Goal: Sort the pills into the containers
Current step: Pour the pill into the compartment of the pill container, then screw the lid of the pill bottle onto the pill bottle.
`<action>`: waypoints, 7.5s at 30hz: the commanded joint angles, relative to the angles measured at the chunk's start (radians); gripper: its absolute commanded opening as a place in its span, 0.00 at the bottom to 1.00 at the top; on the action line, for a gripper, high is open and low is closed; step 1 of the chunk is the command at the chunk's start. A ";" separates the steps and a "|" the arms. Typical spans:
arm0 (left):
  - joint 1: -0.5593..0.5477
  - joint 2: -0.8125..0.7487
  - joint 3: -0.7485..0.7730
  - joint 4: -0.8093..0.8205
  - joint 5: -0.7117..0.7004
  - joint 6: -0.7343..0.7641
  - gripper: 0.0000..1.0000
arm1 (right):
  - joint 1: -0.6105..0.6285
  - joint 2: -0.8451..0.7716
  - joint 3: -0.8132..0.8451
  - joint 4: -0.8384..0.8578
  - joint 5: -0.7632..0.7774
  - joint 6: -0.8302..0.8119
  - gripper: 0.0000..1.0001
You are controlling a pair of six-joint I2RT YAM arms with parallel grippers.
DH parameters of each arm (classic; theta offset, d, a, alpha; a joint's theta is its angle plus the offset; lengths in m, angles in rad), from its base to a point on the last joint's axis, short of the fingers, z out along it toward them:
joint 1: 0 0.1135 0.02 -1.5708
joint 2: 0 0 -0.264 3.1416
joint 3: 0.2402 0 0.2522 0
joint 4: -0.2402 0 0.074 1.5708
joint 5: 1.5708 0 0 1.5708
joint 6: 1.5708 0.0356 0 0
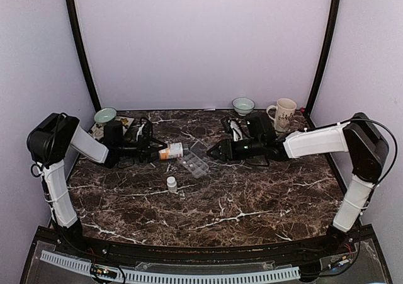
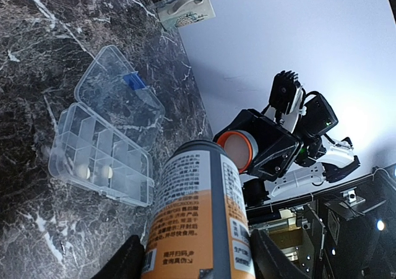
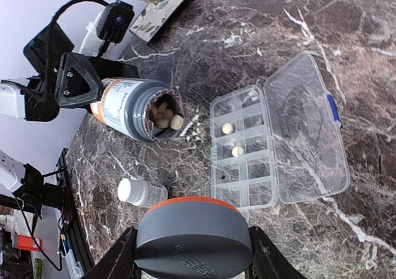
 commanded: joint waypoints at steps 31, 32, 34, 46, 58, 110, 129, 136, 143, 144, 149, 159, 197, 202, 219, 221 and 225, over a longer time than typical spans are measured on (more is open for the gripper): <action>-0.070 -0.010 0.099 0.670 0.172 -0.627 0.06 | 0.000 -0.155 0.128 0.031 -0.274 -0.171 0.31; -0.071 -0.006 0.103 0.690 0.171 -0.641 0.06 | 0.002 -0.153 0.128 0.033 -0.278 -0.170 0.31; -0.074 -0.002 0.111 0.707 0.171 -0.659 0.06 | 0.003 -0.148 0.128 0.040 -0.287 -0.166 0.31; -0.090 0.007 0.137 0.717 0.180 -0.682 0.06 | 0.011 -0.112 0.198 0.063 -0.321 -0.147 0.31; -0.095 0.014 0.167 0.751 0.180 -0.722 0.06 | 0.016 -0.085 0.211 0.053 -0.332 -0.148 0.31; -0.114 0.010 0.180 0.791 0.201 -0.771 0.06 | 0.013 -0.059 0.210 0.019 -0.321 -0.180 0.31; -0.133 0.007 0.182 0.781 0.219 -0.778 0.06 | 0.010 -0.057 0.217 0.019 -0.326 -0.172 0.31; -0.145 0.007 0.193 0.769 0.228 -0.776 0.06 | 0.013 -0.055 0.220 0.015 -0.330 -0.173 0.31; -0.155 0.008 0.212 0.755 0.229 -0.772 0.06 | 0.022 -0.048 0.228 0.012 -0.331 -0.173 0.31; -0.157 0.007 0.214 0.755 0.228 -0.772 0.06 | 0.022 -0.048 0.227 0.012 -0.329 -0.172 0.31; -0.164 0.007 0.220 0.754 0.221 -0.769 0.06 | 0.023 -0.044 0.227 0.022 -0.334 -0.154 0.31; -0.181 -0.077 0.240 0.408 0.190 -0.465 0.06 | 0.025 -0.002 0.253 0.065 -0.325 0.021 0.29; -0.231 -0.266 0.313 -0.320 0.012 0.181 0.06 | 0.023 0.072 0.327 0.163 -0.437 0.456 0.26; -0.244 -0.332 0.329 -0.512 -0.110 0.376 0.06 | 0.023 0.073 0.359 0.100 -0.426 0.500 0.25; -0.288 -0.493 0.269 -0.569 -0.398 0.554 0.07 | 0.022 0.123 0.287 0.389 -0.453 0.879 0.22; -0.293 -0.518 0.249 -0.551 -0.451 0.564 0.07 | 0.021 0.118 0.279 0.410 -0.446 0.905 0.21; -0.303 -0.548 0.223 -0.532 -0.515 0.583 0.08 | 0.025 0.107 0.279 0.402 -0.428 0.929 0.21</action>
